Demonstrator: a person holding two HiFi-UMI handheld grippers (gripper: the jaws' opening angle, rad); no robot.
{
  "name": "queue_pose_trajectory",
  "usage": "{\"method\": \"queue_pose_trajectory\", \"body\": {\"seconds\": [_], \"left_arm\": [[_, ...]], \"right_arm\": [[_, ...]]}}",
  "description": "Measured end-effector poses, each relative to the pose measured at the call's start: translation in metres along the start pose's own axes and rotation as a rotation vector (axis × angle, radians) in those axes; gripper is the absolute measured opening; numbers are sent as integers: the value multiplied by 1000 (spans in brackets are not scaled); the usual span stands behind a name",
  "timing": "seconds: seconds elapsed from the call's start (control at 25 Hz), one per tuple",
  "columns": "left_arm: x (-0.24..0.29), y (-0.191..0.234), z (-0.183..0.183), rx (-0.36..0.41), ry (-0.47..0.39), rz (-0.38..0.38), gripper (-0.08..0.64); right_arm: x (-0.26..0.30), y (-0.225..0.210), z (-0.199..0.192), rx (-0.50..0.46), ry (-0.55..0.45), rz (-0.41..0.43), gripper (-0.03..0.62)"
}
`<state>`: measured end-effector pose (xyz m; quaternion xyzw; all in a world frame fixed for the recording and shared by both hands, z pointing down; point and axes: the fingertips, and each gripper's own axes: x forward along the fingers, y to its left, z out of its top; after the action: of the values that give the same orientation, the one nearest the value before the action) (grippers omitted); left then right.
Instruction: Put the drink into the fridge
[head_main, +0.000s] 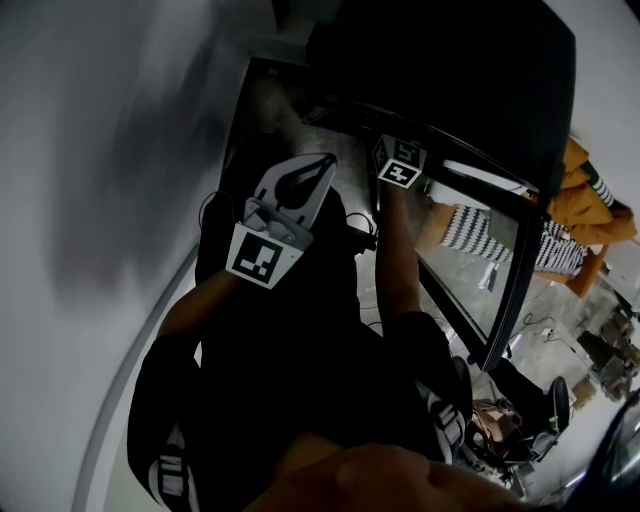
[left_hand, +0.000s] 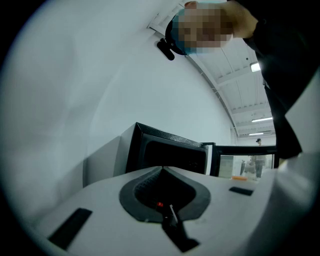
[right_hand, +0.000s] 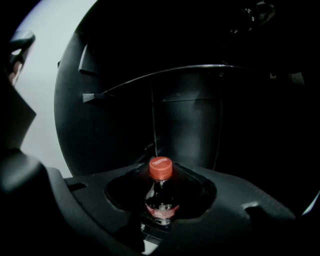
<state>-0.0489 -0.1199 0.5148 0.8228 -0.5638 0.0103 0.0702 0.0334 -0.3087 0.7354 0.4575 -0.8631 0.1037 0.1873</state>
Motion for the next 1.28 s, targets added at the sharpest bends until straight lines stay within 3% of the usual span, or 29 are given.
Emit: {"method": "queue_pose_trajectory", "body": {"seconds": [0.4,0.72,1.28], "left_arm": [[-8,1,11,-53,3,28,5],[-10,-1,25,-43,-3,32,5],[-12,-13,80,-72,-1,31,5]], "right_arm": [[0,1,-3,28,53,5,173],[-7,1,11,21,45,-5,189],[-47,-7,39,93,72,-25,174]]}}
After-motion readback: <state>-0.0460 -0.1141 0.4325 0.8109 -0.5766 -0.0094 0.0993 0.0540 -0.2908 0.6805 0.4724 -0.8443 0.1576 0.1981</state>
